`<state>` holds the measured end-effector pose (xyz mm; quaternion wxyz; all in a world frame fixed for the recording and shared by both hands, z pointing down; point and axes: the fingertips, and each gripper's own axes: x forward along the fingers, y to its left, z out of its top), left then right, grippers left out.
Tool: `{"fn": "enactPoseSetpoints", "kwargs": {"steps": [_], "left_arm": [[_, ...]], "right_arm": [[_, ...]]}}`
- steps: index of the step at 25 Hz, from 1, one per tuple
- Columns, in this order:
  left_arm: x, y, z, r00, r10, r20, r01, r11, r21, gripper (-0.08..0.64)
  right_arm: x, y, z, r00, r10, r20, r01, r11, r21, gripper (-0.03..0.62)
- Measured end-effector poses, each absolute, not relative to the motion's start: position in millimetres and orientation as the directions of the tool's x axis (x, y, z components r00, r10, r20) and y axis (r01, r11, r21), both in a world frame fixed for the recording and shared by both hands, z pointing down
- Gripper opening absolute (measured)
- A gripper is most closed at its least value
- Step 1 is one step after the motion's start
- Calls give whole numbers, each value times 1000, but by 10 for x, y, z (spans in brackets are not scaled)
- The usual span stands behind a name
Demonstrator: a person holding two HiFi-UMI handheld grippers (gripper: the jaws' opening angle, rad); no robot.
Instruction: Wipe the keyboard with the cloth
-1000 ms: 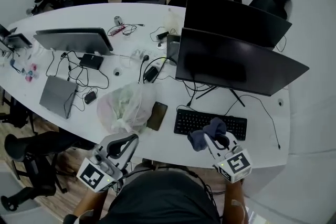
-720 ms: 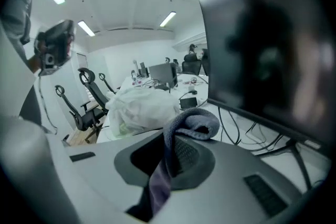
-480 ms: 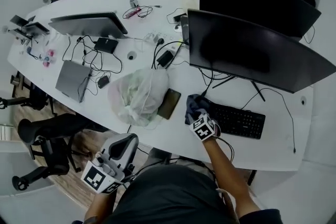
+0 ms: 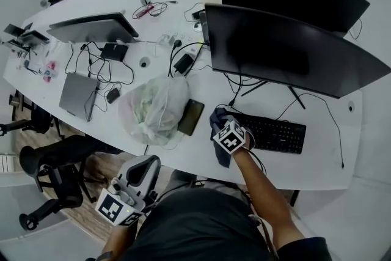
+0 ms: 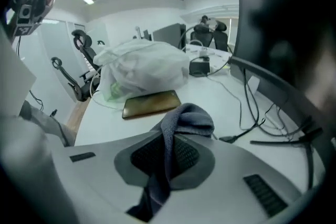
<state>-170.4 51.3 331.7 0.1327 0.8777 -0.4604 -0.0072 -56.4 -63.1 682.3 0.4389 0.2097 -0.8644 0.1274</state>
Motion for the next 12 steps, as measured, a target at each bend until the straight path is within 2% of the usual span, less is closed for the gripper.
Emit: {"fn": "enactPoseSetpoints", "kwargs": {"steps": [2, 5, 7, 9, 11, 12], "left_arm": [[-1648, 514, 3306, 589, -799, 118, -798, -554, 237, 8], [-1647, 501, 3316, 597, -794, 119, -793, -561, 237, 8], [-1675, 482, 3353, 594, -796, 117, -794, -558, 241, 8], [-1671, 470, 3395, 600, -791, 123, -789, -560, 253, 8], [-1637, 448, 3410, 611, -782, 122, -780, -569, 259, 8], [-1611, 435, 3411, 617, -778, 120, -776, -575, 260, 8]], "right_arm": [[-406, -493, 6941, -524, -238, 818, -485, 873, -57, 26], [422, -402, 6929, -442, -373, 816, -628, 778, 15, 26], [1235, -377, 6873, -311, -453, 836, -742, 665, 84, 26], [2006, -316, 6823, -136, -481, 866, -795, 575, 194, 26], [2423, -343, 6700, -16, -503, 864, -800, 524, 290, 26], [2413, -408, 6615, -12, -527, 850, -798, 518, 309, 26]]}}
